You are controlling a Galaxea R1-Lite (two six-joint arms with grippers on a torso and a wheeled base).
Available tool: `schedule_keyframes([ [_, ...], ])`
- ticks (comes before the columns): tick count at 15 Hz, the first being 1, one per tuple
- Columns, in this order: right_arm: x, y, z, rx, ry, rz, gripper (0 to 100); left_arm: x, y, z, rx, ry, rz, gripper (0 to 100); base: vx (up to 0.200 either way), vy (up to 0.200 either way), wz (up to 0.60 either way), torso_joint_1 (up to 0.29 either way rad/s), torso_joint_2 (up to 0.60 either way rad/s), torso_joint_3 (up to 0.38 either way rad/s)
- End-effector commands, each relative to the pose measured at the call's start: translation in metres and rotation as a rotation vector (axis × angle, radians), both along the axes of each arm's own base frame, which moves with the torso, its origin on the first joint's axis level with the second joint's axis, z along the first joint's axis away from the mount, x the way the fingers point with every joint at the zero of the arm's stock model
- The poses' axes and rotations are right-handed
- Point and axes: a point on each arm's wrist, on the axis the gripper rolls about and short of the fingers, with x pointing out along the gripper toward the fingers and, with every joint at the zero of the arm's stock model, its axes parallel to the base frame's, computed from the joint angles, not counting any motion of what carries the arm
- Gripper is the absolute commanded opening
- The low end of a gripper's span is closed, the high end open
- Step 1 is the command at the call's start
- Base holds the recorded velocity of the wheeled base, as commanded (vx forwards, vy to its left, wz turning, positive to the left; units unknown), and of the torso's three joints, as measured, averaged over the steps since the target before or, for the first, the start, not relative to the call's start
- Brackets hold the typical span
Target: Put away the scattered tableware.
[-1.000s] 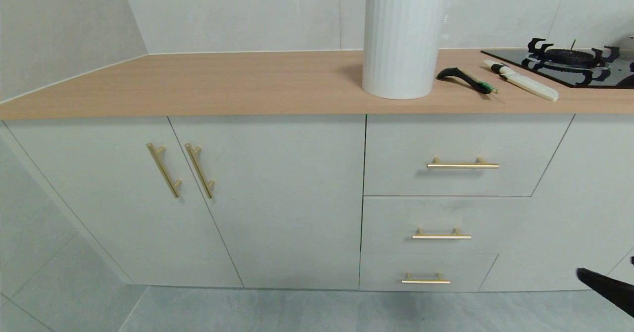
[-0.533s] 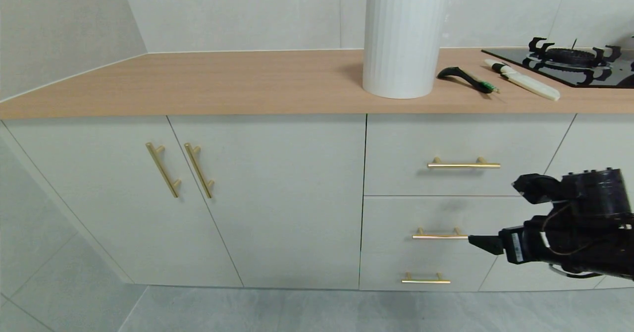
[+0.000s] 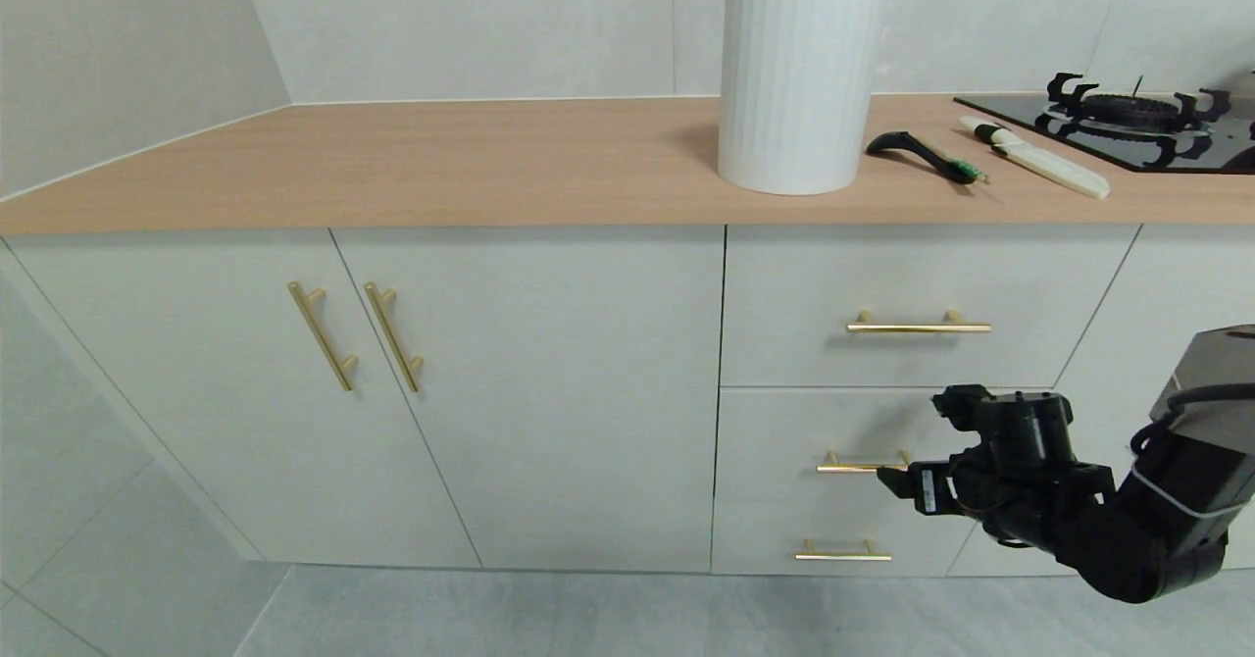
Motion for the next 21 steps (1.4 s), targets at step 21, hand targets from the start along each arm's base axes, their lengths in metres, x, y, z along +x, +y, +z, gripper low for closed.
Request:
schedule_keyframes([
  [21, 0.035, 0.012, -0.044, 0.011, -0.077, -0.164, 100, 0.0, 0.0, 0.0, 0.0, 0.001, 0.001, 100, 0.0, 0.0, 0.0, 0.0, 0.0, 0.0],
])
